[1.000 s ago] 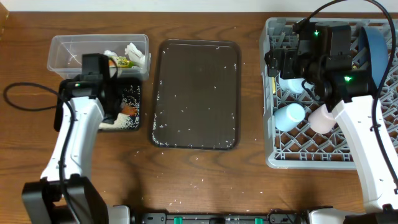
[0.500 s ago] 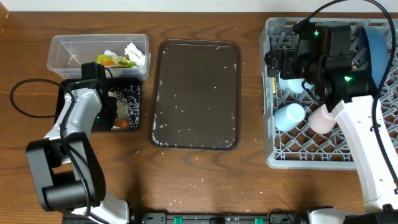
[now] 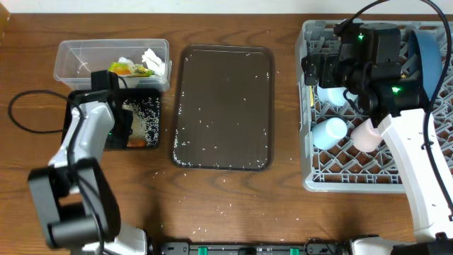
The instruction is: Sort waste into correct bins and load items into the dishwasher rack
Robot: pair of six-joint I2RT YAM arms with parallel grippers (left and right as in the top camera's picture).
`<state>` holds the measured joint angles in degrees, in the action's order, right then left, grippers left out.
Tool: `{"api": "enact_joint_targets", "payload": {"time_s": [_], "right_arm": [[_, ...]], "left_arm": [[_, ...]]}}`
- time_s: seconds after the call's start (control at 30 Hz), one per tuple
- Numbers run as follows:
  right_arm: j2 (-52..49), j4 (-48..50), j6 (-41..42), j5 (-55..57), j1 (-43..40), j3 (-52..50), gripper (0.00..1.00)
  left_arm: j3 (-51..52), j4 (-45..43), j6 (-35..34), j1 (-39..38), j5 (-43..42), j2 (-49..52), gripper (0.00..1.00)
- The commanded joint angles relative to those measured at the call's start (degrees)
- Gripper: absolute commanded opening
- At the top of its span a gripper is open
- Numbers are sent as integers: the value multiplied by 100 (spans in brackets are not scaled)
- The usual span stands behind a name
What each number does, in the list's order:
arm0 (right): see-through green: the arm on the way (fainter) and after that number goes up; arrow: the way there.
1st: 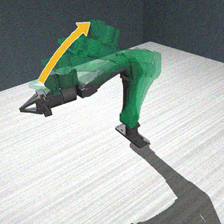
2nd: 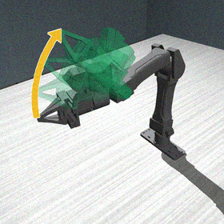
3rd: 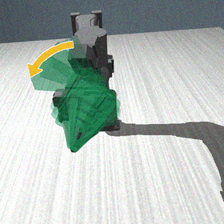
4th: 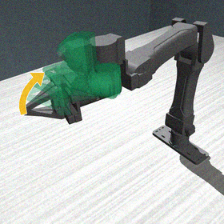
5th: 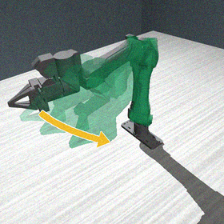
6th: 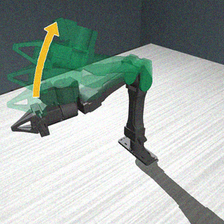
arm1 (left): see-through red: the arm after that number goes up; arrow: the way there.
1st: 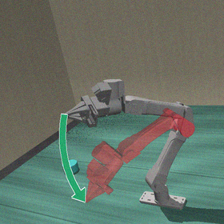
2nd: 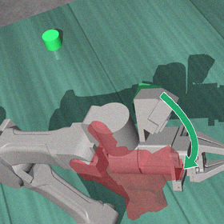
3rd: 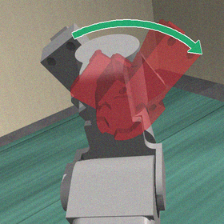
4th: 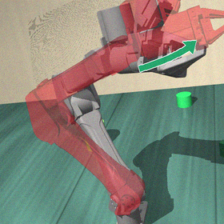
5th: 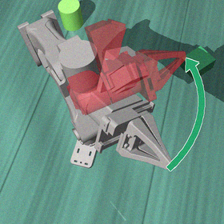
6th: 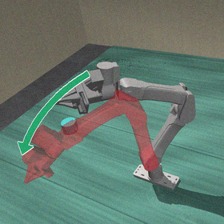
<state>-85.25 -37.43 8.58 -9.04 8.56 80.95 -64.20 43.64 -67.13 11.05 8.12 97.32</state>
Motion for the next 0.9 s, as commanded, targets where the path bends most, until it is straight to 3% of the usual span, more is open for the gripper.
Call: {"api": "enact_joint_targets", "payload": {"time_s": [0.0,0.07,0.1,0.17,0.53,0.87], "right_arm": [[31,37,-17,-44,15,-4,99],[114,33,-98,-44,15,-4,99],[186,26,-96,-42,13,-4,99],[380,-13,-96,-39,13,-4,99],[1853,-892,-92,1014,13,-7,99],[2048,-1775,-101,1060,13,-7,99]], "left_arm": [[-74,144,114,24,138,-717,56],[-74,195,111,24,140,-1049,66],[-74,221,114,24,140,-1198,80],[-74,214,111,24,140,-1403,87],[-74,216,111,24,140,-1545,94],[-74,216,111,24,140,-1545,96]]}}
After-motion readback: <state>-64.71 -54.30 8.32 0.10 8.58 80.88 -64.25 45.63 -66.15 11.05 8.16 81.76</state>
